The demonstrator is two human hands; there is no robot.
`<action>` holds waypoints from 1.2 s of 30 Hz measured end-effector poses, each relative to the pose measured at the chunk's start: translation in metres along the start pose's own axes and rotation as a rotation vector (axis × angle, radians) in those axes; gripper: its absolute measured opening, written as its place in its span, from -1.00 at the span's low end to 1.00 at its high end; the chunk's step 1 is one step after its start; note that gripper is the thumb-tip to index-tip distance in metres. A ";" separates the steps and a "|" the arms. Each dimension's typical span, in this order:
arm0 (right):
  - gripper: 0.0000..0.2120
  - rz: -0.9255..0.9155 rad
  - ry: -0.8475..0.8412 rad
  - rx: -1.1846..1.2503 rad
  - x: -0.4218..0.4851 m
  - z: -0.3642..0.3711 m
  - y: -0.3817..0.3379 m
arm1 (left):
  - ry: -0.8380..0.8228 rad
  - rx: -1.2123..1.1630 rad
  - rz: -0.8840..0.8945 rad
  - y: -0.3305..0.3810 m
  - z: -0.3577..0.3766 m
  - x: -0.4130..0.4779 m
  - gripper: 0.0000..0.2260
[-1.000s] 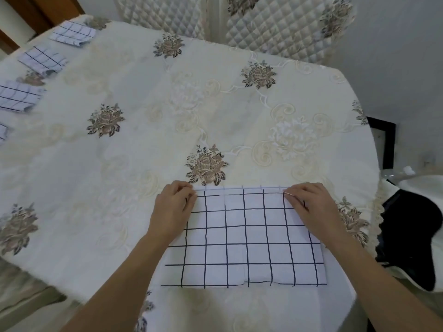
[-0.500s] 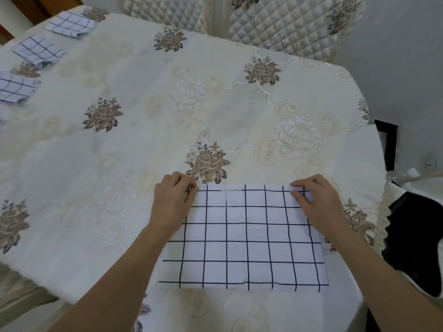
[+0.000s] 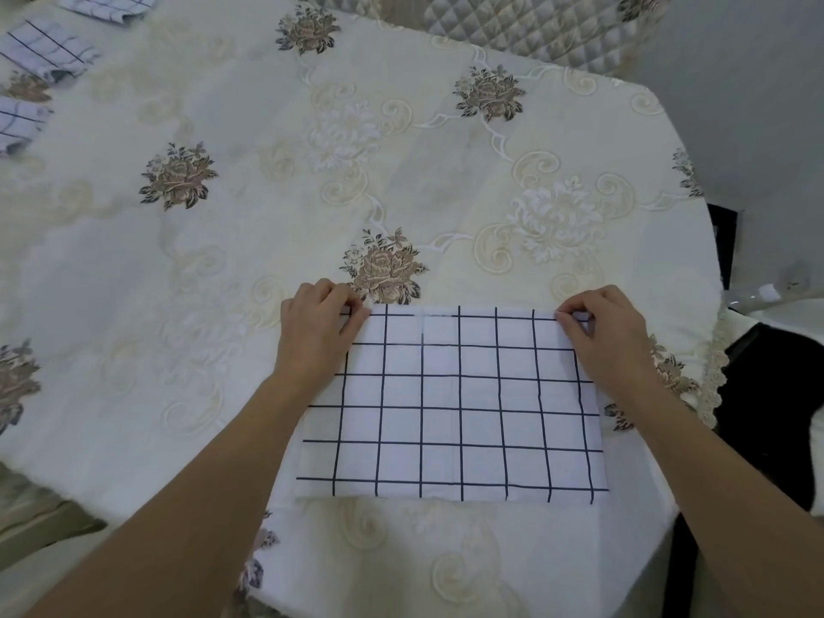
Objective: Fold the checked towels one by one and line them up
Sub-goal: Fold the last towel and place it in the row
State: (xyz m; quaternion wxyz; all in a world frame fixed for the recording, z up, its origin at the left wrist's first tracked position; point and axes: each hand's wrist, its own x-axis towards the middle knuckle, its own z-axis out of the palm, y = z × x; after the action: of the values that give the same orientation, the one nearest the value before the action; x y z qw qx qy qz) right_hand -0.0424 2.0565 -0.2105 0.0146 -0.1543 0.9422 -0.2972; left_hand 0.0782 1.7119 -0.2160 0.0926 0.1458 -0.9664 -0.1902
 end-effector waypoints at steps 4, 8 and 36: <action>-0.79 -0.054 0.204 -0.174 -0.016 -0.004 -0.013 | 0.085 0.127 -0.017 0.028 -0.016 -0.023 -0.73; -0.67 -0.165 0.206 -0.122 -0.071 0.008 -0.069 | -0.042 0.125 0.115 0.072 -0.012 -0.092 -0.57; -0.32 0.044 -0.105 -0.498 -0.161 0.027 -0.050 | -0.192 0.319 -0.032 0.050 -0.017 -0.154 -0.40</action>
State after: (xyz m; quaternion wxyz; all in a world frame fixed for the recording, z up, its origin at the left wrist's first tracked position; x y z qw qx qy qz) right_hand 0.1285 2.0506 -0.2150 0.0315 -0.1480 0.9874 -0.0472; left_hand 0.2153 1.7989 -0.1995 -0.0275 0.1551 -0.9863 -0.0492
